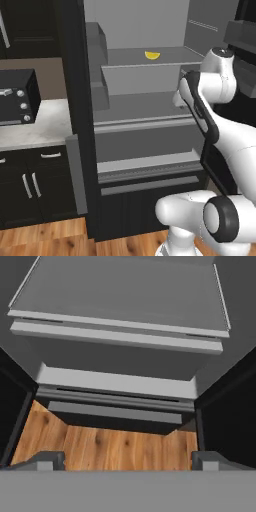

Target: There is a bowl on the dining counter. Grab a lemon wedge from the fridge and place it in the bowl. Then get the liquor bottle and glass cup from the cabinet and place them next to the bowl.

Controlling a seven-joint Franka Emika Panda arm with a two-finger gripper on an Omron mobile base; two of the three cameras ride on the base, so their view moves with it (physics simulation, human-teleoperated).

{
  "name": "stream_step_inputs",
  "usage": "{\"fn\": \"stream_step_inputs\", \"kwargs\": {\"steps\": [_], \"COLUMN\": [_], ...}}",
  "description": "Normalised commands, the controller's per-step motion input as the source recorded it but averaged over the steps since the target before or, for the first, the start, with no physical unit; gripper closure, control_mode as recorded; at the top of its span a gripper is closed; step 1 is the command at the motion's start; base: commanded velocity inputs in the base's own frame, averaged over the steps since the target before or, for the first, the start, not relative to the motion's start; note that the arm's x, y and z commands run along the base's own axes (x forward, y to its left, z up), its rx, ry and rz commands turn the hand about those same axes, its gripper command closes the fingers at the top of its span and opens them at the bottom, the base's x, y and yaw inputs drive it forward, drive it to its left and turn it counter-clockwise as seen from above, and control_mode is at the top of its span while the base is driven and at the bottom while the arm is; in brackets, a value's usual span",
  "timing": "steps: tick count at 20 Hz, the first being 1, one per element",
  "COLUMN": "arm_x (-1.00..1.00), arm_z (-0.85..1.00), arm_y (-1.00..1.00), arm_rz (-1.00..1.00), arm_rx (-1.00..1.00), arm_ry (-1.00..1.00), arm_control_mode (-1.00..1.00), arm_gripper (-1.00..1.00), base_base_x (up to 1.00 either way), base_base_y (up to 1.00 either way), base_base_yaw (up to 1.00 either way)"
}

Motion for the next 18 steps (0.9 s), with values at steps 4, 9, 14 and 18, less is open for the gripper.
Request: {"fn": "stream_step_inputs", "kwargs": {"steps": [4,9,14,18], "arm_x": [-0.39,-0.62,-0.6,-0.4], "arm_z": [0.33,0.27,0.06,0.0], "arm_y": [0.35,0.08,0.0,0.0], "arm_rz": [0.06,-0.01,-0.07,-0.1], "arm_rx": [0.15,0.02,-0.02,-0.07], "arm_ry": [0.0,-0.1,-0.13,-0.12], "arm_control_mode": [-1.0,-1.0,-1.0,-1.0], "arm_gripper": [-1.0,-1.0,-1.0,-1.0], "base_base_x": [0.0,0.0,0.0,0.0], "base_base_y": [0.0,0.0,0.0,0.0], "base_base_yaw": [0.0,0.0,0.0,0.0]}}
